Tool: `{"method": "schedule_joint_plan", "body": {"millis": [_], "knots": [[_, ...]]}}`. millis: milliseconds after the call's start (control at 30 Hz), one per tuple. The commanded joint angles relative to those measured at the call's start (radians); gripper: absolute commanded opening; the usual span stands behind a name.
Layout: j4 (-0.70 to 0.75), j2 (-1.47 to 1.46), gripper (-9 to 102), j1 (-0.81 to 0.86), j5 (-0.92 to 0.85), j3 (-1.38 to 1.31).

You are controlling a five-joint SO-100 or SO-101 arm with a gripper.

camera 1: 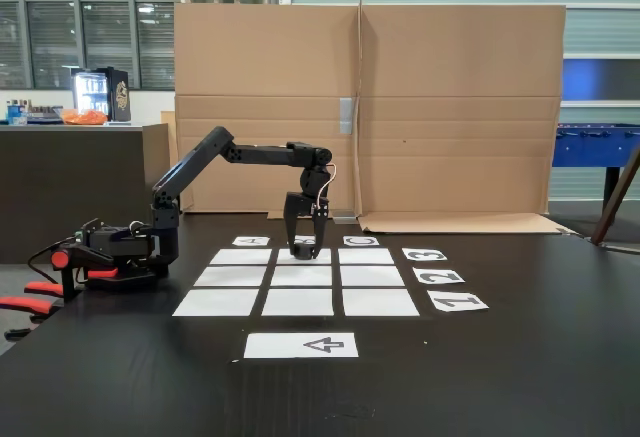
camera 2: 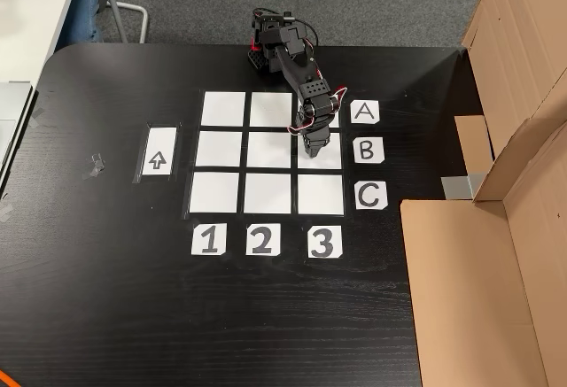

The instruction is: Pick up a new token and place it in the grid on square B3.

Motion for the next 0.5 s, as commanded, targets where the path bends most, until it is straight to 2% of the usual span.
{"method": "schedule_joint_plan", "body": {"millis": [0,33,133,300,467], "knots": [[0.000,-0.021,25,-0.005,0.009,-0.012],[0.003,-0.023,30,-0.009,0.008,-0.012],[0.011,-0.023,31,-0.014,0.009,-0.008],[0.021,-0.020,41,-0.020,0.009,-0.003],[0.034,0.005,43,-0.023,0.017,-0.002]]}}
